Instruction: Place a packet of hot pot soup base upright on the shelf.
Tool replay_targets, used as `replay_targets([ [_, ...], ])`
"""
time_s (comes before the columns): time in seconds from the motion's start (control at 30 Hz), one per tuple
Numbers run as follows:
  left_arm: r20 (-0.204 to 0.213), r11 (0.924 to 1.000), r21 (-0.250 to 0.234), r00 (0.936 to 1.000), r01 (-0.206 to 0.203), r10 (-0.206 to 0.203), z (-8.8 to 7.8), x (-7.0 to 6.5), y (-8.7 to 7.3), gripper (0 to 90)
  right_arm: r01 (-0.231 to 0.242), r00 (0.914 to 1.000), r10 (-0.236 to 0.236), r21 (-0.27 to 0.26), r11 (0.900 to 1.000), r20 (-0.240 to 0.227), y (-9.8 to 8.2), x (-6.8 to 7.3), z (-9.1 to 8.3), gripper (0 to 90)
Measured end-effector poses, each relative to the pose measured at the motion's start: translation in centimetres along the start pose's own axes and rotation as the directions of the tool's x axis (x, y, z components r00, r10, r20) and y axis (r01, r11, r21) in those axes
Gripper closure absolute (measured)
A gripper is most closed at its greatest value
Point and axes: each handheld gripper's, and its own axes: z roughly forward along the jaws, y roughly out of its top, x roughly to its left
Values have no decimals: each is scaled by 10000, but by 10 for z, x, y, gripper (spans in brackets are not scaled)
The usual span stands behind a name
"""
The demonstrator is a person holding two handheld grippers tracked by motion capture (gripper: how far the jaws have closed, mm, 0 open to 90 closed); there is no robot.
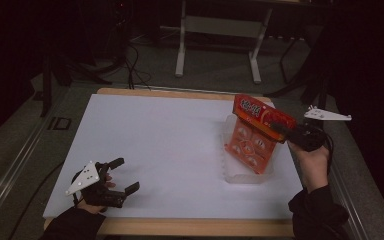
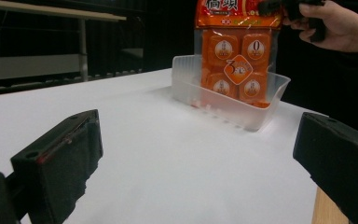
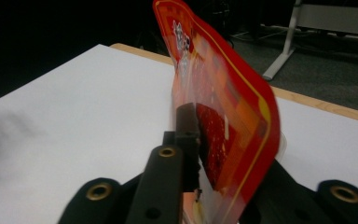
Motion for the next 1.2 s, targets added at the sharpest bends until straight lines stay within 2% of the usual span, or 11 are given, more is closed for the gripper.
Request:
replay_targets([
  [0.1,21,10000,8,10000,73,-73,1,1,-1,19,-6,9997,7,-59,10000,227,2,0,-3,785],
  [0.27,99,10000,85,9999,10,-11,1,-1,-1,20,-140,9996,147,-262,9996,241,4,-4,-10,645],
  [0.43,161,9999,127,9999,5,-7,3,-1,-2,19,-122,9986,148,-525,9985,500,11,-3,-19,567],
  [0.53,190,9999,157,9998,16,-19,3,-2,-2,20,153,9961,-90,-710,9974,874,17,-1,-26,528],
  [0.63,224,9999,166,9997,3,-7,4,-2,-3,20,246,9930,-116,-1102,9936,1175,23,2,-35,500],
  [0.7,232,9998,175,9997,14,-18,4,-2,-3,20,348,9926,-184,-1356,9901,1202,26,5,-41,484],
  [0.87,244,9999,164,9997,24,-28,4,-2,-3,20,818,9873,-587,-1551,9845,1476,36,17,-49,455],
  [1.07,269,9999,169,9996,9,-13,4,-3,-3,19,1051,9933,-958,-1618,9812,642,39,38,-45,413],
  [1.2,287,9999,161,9996,-15,11,4,-3,-3,19,1013,9942,-1055,-1549,9827,-193,35,55,-34,361],
])
